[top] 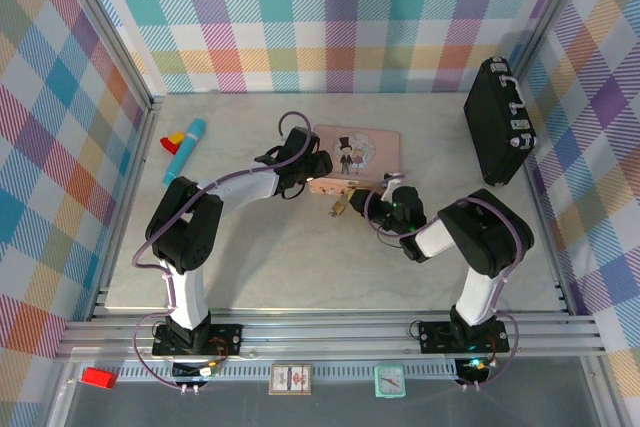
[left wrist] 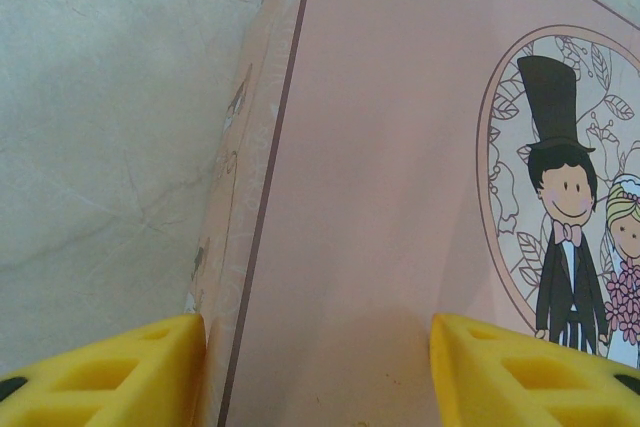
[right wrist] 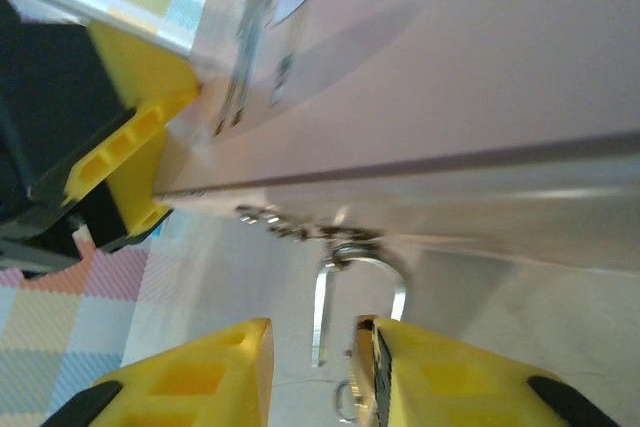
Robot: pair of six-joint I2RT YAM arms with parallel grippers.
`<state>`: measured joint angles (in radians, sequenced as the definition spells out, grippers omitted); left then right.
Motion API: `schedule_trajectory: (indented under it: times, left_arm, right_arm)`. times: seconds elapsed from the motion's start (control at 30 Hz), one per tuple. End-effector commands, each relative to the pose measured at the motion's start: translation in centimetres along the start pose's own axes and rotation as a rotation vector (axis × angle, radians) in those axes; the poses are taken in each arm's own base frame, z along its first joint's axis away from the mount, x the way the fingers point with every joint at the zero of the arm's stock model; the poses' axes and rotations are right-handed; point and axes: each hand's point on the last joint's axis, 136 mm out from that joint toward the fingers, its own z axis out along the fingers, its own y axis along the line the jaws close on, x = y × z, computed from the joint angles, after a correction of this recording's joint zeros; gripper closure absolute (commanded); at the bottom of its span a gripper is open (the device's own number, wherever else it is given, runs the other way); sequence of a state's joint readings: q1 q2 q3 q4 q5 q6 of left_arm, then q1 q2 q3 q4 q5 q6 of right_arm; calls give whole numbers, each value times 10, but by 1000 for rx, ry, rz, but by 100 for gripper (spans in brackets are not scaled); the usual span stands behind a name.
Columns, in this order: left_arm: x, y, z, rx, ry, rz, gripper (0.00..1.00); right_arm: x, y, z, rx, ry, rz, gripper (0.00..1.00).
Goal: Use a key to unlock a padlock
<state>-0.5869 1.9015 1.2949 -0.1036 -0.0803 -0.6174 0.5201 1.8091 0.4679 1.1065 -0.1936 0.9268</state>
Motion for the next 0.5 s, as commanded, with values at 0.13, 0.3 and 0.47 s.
schedule_trajectory:
  times: [0.13, 0.3, 0.47]
  left_arm:
    - [44, 12, -2, -49, 147, 9, 42]
    - [44, 12, -3, -51, 147, 9, 42]
    - [42, 12, -4, -54, 142, 8, 42]
  right_arm:
    - [32, -22, 5, 71, 121, 77, 68]
    - [32, -37, -4, 145, 92, 93, 70]
    - [30, -55, -14, 244, 50, 134, 73]
